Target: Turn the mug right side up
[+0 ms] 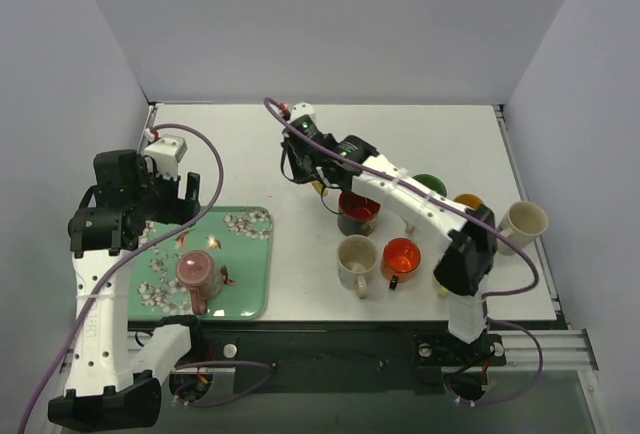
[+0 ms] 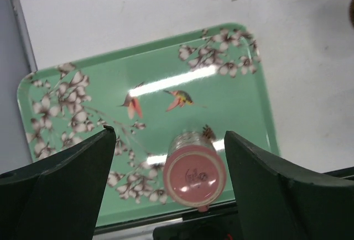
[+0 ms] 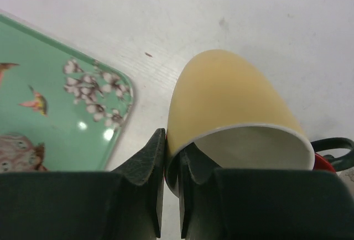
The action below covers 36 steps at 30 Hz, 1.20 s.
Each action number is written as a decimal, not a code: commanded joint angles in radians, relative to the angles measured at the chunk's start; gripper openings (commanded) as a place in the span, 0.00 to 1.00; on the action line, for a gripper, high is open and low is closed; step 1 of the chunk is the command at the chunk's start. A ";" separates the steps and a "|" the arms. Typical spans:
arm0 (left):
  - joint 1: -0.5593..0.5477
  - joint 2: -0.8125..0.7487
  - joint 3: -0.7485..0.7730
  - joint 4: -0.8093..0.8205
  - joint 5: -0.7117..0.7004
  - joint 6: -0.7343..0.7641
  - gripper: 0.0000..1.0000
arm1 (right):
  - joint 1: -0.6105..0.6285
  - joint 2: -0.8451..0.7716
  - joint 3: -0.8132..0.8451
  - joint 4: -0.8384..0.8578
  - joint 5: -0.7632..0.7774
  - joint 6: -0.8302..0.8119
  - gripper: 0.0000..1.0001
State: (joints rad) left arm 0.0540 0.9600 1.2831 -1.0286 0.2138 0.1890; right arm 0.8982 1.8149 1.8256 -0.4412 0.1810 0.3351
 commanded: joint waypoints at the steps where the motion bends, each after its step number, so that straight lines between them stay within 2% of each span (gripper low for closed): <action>1: 0.001 -0.003 -0.008 -0.169 -0.156 0.133 0.90 | -0.013 0.174 0.147 -0.214 0.017 -0.001 0.00; 5: 0.001 -0.018 -0.048 -0.304 -0.168 0.199 0.90 | -0.045 0.274 0.170 -0.240 0.028 0.030 0.00; 10: 0.001 -0.047 -0.143 -0.401 -0.171 0.233 0.82 | -0.093 0.351 0.155 -0.248 0.018 0.061 0.00; 17: -0.002 -0.069 -0.240 -0.493 -0.058 0.297 0.80 | -0.116 0.383 0.156 -0.249 -0.029 0.077 0.00; 18: -0.002 -0.078 -0.257 -0.510 -0.050 0.312 0.80 | -0.122 0.380 0.156 -0.249 -0.038 0.085 0.05; 19: -0.002 -0.081 -0.263 -0.518 -0.036 0.326 0.81 | -0.125 0.367 0.158 -0.251 -0.037 0.087 0.18; 20: -0.003 -0.089 -0.269 -0.527 -0.028 0.342 0.81 | -0.127 0.359 0.156 -0.251 -0.032 0.087 0.23; 21: -0.003 -0.092 -0.272 -0.533 -0.022 0.346 0.81 | -0.128 0.342 0.159 -0.251 -0.026 0.085 0.35; 23: -0.003 -0.098 -0.272 -0.548 -0.014 0.357 0.81 | -0.131 0.322 0.167 -0.249 -0.018 0.079 0.49; 25: -0.003 -0.106 -0.278 -0.551 -0.017 0.360 0.80 | -0.131 0.298 0.172 -0.252 -0.015 0.073 0.54; 27: -0.005 -0.112 -0.295 -0.533 -0.043 0.342 0.73 | -0.130 0.262 0.164 -0.251 -0.006 0.070 0.56; 31: -0.006 -0.101 -0.315 -0.495 -0.071 0.319 0.71 | -0.117 0.181 0.136 -0.251 0.038 0.056 0.57; 32: -0.009 -0.090 -0.318 -0.479 -0.091 0.319 0.54 | -0.114 0.158 0.126 -0.251 0.044 0.051 0.57; 33: -0.016 -0.086 -0.324 -0.444 -0.117 0.310 0.51 | -0.114 0.146 0.121 -0.249 0.054 0.045 0.57; 34: -0.017 -0.063 -0.324 -0.430 -0.126 0.313 0.73 | -0.113 0.123 0.106 -0.249 0.057 0.042 0.57; 36: -0.025 -0.028 -0.330 -0.389 -0.140 0.331 0.75 | -0.111 0.089 0.081 -0.245 0.066 0.041 0.58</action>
State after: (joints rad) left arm 0.0437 0.8829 0.9573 -1.3521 0.1200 0.5076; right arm 0.7757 2.0266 1.9453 -0.6571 0.1844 0.3958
